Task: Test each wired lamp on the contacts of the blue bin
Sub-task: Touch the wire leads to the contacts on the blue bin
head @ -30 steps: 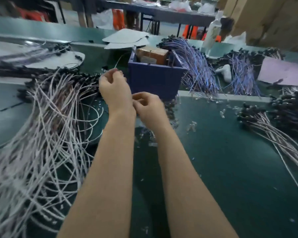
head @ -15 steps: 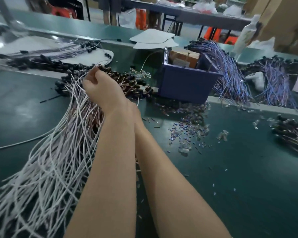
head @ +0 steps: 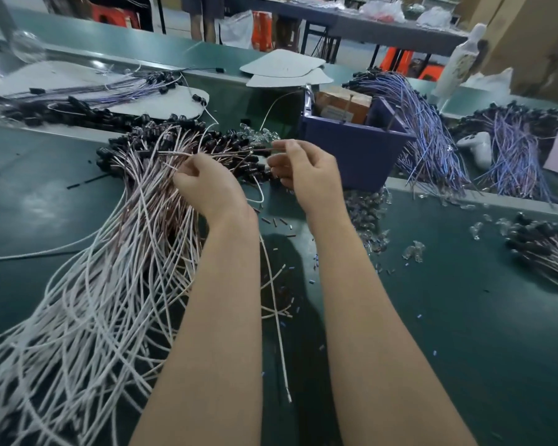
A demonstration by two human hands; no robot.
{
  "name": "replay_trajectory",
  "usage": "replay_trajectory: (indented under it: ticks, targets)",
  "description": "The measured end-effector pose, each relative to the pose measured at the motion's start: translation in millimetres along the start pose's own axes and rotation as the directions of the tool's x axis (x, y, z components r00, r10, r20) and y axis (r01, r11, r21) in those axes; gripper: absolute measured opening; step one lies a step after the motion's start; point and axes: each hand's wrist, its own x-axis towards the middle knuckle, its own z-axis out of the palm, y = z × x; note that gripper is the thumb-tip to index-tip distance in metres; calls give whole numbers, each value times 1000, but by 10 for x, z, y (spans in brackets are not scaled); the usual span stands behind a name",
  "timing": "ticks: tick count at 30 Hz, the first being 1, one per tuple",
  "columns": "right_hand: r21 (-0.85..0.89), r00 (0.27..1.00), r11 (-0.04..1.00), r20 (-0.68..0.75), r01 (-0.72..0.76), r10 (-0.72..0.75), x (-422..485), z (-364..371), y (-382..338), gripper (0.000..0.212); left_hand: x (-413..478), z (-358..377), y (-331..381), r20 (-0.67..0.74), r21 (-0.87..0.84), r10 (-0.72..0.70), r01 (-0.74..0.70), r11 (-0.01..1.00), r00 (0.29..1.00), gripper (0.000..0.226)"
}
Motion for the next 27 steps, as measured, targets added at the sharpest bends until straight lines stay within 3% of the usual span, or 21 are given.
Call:
replay_trajectory:
  ticks: [3,6,8,11,14,16,18,20,21,24,27]
  targets:
    - [240,999,971,-29,-5,13,-19,-172,-11,29,-55,8,-51,21,53,-34,33,998,999,7]
    - [548,993,833,-25,-82,114,-13,-349,-7,32,-24,11,-84,5,56,-132,132,990,991,15]
    - [599,986,787,19,-146,168,-29,-429,12,34,-16,2,-90,22,6,-237,237,972,971,21]
    - [408,965,878,34,-251,260,-50,-485,78,36,-21,-2,-114,58,40,-288,286,957,956,23]
    - [-31,960,961,-54,-275,273,-41,-524,124,34,-28,26,-140,141,27,-306,305,952,942,19]
    - [-375,977,903,-123,-210,176,-34,-518,138,23,-21,46,-152,176,-16,-300,307,951,938,20]
    - [-557,984,826,-175,-79,-24,-46,-441,97,16,-22,51,-190,157,10,-283,285,959,946,22]
    - [-553,969,826,-122,112,-214,-43,-298,16,20,-25,44,-233,122,74,-256,249,966,959,22]
    - [-527,969,831,-58,176,-242,-33,-209,-24,21,-35,45,-246,109,90,-241,232,969,964,21]
    - [-530,980,832,183,166,-79,-1,64,-65,28,-52,52,-239,90,65,-206,201,977,974,25]
    - [-584,936,802,338,126,98,45,210,-22,27,-53,53,-198,89,30,-227,225,974,970,24]
